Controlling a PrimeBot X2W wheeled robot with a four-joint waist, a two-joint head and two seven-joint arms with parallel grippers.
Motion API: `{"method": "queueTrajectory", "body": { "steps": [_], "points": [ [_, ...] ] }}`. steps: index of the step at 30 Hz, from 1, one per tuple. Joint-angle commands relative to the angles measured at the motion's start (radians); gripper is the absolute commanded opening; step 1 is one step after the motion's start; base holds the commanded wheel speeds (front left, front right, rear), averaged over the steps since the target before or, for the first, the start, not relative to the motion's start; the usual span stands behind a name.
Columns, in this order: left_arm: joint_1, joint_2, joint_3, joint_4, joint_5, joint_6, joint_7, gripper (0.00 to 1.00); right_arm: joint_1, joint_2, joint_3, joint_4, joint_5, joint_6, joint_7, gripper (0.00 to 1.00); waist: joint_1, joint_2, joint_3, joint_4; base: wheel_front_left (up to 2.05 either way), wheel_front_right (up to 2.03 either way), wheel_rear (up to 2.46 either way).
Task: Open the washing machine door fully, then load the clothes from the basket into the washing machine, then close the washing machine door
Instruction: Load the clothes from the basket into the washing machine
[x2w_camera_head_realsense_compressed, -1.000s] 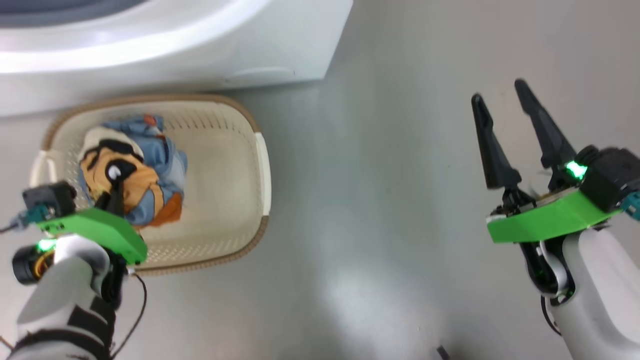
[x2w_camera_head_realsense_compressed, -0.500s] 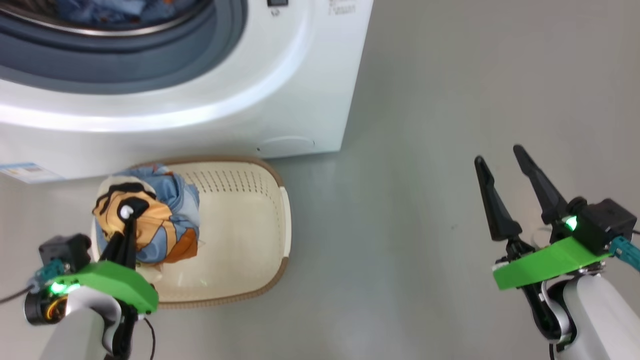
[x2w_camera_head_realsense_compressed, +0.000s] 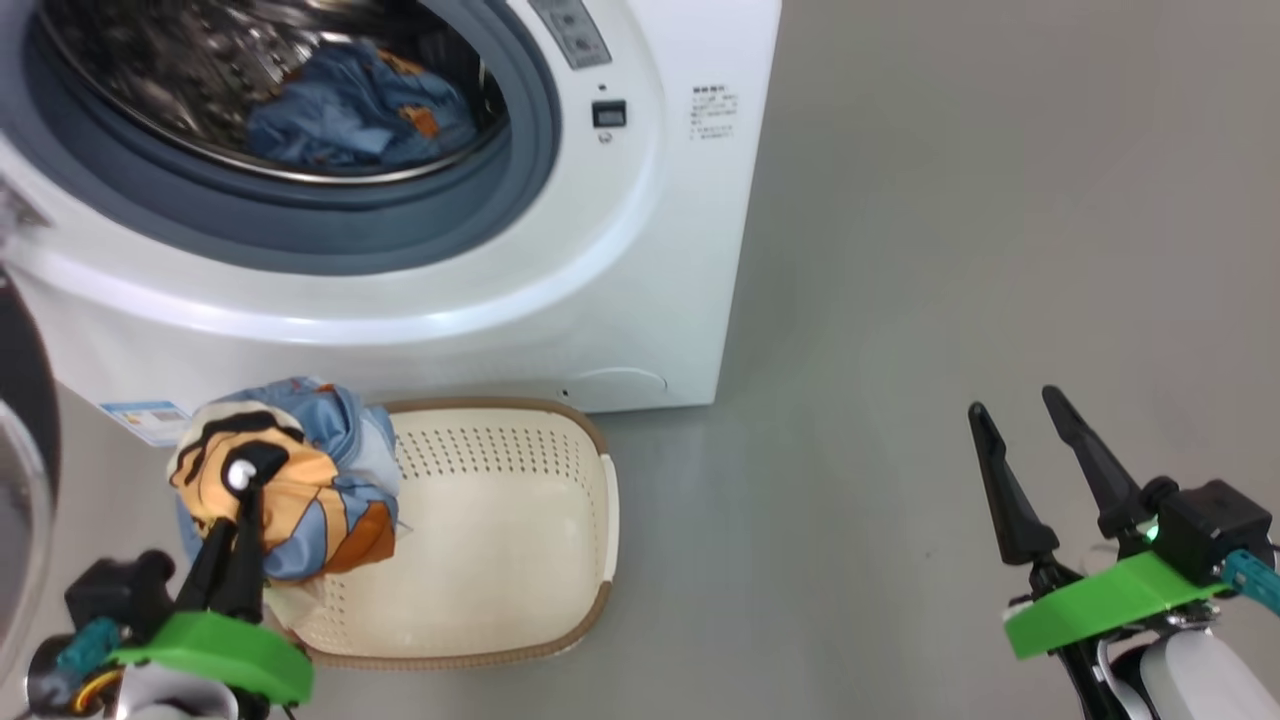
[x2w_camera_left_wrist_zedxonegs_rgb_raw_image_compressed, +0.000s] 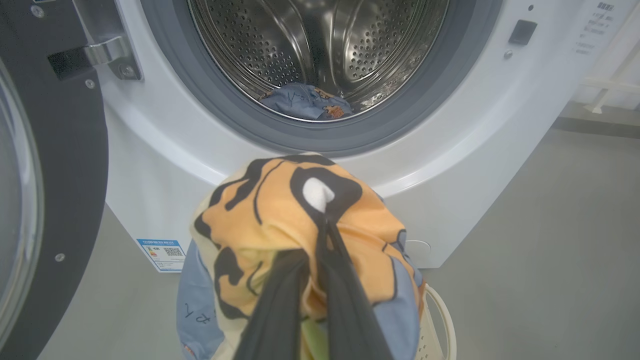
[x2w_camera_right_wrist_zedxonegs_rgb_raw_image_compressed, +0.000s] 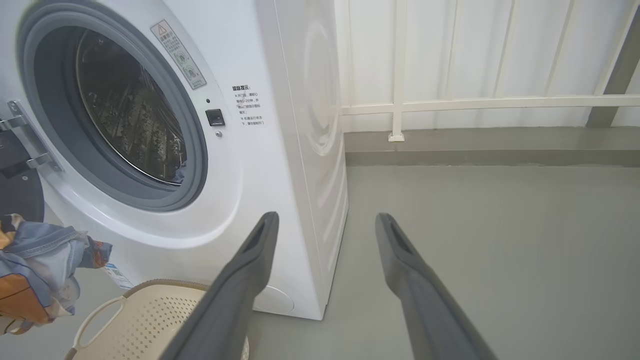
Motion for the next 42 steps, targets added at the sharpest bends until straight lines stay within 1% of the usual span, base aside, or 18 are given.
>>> {"method": "queueTrajectory", "body": {
  "steps": [1, 8, 12, 19, 31, 37, 42],
  "points": [
    [0.015, 0.023, 0.043, -0.045, 0.012, 0.000, -0.013, 0.00, 0.015, -0.014, 0.013, -0.020, 0.014, 0.006, -0.008, 1.00, 0.0001, -0.0001, -0.039, 0.019, 0.00, 0.00, 0.00],
    [0.141, -0.003, 0.086, -0.189, 0.051, -0.011, -0.013, 0.00, 0.058, -0.012, 0.008, -0.017, 0.016, 0.006, -0.008, 1.00, 0.0001, -0.0001, -0.099, 0.025, 0.00, 0.00, 0.00],
    [0.200, -0.021, 0.110, -0.263, 0.052, -0.015, -0.014, 0.00, 0.084, -0.011, -0.002, -0.021, 0.015, 0.006, -0.008, 1.00, 0.0001, -0.0001, -0.121, 0.034, 0.00, 0.00, 0.00],
    [0.266, -0.026, 0.121, -0.345, 0.061, -0.019, -0.014, 0.00, 0.116, -0.011, -0.024, -0.028, 0.014, 0.006, -0.008, 1.00, 0.0001, -0.0001, -0.134, 0.046, 0.00, 0.00, 0.00],
    [0.263, -0.032, 0.130, -0.352, 0.057, -0.021, -0.014, 0.00, 0.114, -0.010, -0.036, -0.033, 0.014, 0.006, -0.008, 1.00, 0.0001, -0.0001, -0.111, 0.041, 0.00, 0.00, 0.00],
    [0.203, -0.032, 0.125, -0.339, 0.049, -0.023, -0.014, 0.00, 0.091, -0.007, -0.035, -0.039, 0.012, 0.006, -0.008, 1.00, 0.0001, -0.0001, -0.064, 0.035, 0.00, 0.00, 0.00],
    [0.114, -0.023, 0.115, -0.318, 0.044, -0.024, -0.014, 0.00, 0.054, -0.004, -0.032, -0.042, 0.010, 0.006, -0.008, 1.00, 0.0001, -0.0001, -0.007, 0.029, 0.00, 0.00, 0.00]
  ]
}}
